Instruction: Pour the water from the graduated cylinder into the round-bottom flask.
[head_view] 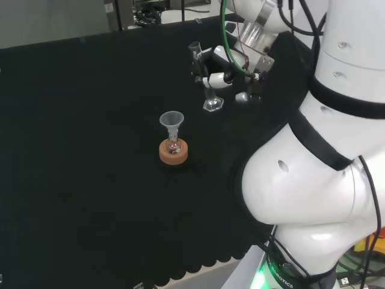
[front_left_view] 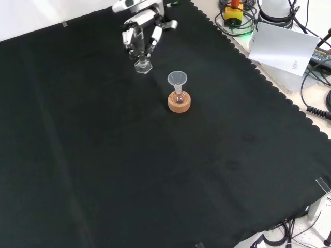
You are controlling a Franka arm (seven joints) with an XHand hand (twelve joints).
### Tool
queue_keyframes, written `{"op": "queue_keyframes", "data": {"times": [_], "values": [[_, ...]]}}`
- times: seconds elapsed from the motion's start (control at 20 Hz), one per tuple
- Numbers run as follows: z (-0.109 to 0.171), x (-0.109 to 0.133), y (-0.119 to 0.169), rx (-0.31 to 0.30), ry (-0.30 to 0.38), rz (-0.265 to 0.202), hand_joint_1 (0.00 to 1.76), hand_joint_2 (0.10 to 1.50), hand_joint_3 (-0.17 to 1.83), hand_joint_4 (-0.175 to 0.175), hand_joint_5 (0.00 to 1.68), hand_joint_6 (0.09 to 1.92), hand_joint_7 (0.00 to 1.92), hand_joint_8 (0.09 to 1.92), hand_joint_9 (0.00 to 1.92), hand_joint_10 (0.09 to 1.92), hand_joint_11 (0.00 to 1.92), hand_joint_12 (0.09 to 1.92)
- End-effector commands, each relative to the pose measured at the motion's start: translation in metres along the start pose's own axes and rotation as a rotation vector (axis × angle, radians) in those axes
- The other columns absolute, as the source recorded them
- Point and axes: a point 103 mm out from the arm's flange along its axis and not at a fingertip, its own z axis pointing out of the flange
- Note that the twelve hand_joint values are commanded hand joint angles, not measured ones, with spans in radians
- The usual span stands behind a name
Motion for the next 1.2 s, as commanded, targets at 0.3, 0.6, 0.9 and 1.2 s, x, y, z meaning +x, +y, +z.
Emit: {"op": "queue_keyframes", "data": {"times": [0.3,0.6,0.9,1.2], "values": [[-0.001,0.043,-0.085,0.156,-0.258,0.041,1.14,1.14,-0.01,-0.138,0.95,1.06,1.08,0.49,1.34,0.11,1.17,0.81],[-0.004,0.049,-0.094,0.252,-0.38,0.042,1.14,1.14,-0.01,-0.138,0.95,1.06,1.08,0.49,1.34,0.11,1.18,0.81],[0.0,0.05,-0.097,0.339,-0.467,0.051,1.13,1.14,-0.01,-0.137,0.96,1.06,1.09,0.49,1.34,0.1,1.18,0.81],[0.005,0.05,-0.09,0.429,-0.518,0.106,1.13,1.14,-0.01,-0.136,0.96,1.06,1.09,0.49,1.34,0.1,1.18,0.81]]}}
